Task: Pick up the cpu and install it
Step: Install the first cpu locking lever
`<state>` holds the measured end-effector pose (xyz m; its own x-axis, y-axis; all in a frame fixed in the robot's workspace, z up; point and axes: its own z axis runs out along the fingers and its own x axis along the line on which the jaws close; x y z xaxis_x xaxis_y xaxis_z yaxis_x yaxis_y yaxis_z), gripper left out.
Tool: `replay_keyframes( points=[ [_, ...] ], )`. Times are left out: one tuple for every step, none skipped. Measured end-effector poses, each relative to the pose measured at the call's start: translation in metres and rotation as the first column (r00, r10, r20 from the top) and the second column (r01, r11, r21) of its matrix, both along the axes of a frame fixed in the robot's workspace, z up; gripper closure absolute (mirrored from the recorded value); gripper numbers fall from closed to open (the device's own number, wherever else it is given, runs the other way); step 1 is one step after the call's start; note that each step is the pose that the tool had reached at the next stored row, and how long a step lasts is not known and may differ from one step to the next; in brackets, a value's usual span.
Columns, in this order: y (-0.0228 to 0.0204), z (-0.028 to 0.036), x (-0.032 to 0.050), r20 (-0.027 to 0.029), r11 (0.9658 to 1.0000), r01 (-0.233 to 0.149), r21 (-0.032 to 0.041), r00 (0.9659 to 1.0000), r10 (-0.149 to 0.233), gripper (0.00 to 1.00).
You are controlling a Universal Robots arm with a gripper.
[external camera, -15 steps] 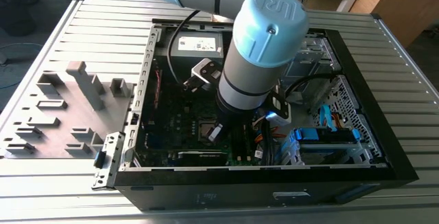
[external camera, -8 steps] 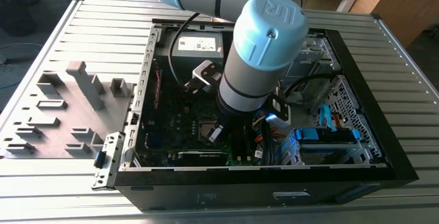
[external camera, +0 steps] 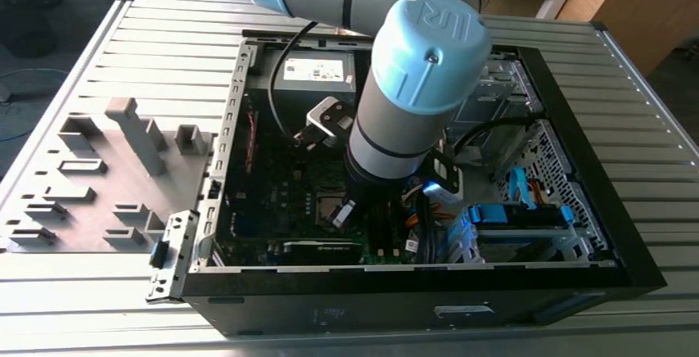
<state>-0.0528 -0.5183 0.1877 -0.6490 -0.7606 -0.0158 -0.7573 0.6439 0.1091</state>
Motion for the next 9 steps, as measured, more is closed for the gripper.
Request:
replay_keyframes(
  points=[
    [-0.0001, -0.0001, 0.0000, 0.0000, 1.0000, 0.000, 0.0006, 1.0000, 0.000, 0.89],
    [-0.0001, -0.0001, 0.0000, 0.0000, 1.0000, 0.000, 0.0007, 1.0000, 0.000, 0.89],
    [0.0000, -0.0001, 0.0000, 0.0001, 1.0000, 0.000, 0.0009, 1.0000, 0.000, 0.89],
    [0.0000, -0.0001, 0.0000, 0.0001, 1.0000, 0.000, 0.0009, 1.0000, 0.000, 0.89],
    [0.0000, -0.0001, 0.0000, 0.0000, 1.0000, 0.000, 0.0009, 1.0000, 0.000, 0.89],
    [0.0000, -0.0001, 0.0000, 0.0000, 1.0000, 0.000, 0.0009, 1.0000, 0.000, 0.89],
    [0.0000, -0.0001, 0.0000, 0.0000, 1.0000, 0.000, 0.0009, 1.0000, 0.000, 0.89],
    [-0.0001, -0.0001, 0.0000, 0.0000, 1.0000, 0.000, 0.0009, 1.0000, 0.000, 0.89],
    [-0.0001, -0.0001, 0.0000, 0.0001, 1.0000, 0.000, 0.0011, 1.0000, 0.000, 0.89]
  ],
)
